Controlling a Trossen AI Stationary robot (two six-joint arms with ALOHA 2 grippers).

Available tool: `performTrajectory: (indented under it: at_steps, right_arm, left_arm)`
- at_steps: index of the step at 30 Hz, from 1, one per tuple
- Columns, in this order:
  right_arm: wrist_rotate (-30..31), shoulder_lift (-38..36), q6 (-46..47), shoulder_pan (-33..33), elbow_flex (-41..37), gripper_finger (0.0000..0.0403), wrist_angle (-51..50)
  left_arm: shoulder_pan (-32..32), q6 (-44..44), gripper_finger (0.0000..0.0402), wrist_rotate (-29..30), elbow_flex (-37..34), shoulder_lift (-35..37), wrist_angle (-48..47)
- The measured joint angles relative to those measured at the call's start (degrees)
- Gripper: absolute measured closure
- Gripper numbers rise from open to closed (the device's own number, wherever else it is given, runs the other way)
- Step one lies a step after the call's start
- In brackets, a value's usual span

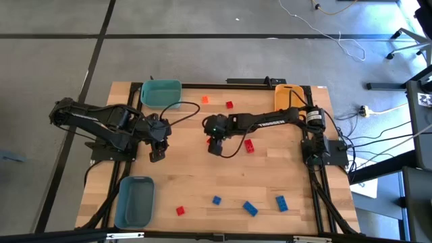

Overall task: Sort & place blocks by color
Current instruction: Put the orange game piece into the yellow bin

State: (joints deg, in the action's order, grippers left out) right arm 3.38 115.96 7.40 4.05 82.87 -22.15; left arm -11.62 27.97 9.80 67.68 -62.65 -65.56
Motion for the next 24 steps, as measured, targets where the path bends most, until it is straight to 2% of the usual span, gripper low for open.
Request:
performTrajectory:
  at_steps: [24]
  right_arm:
    - [-0.6, 5.8, 1.4, 1.7, 0.2, 0.0242, 1.1]
  left_arm:
    - [0.0, 0.4, 0.0263, 0.0, 0.0, 0.0, 0.0]
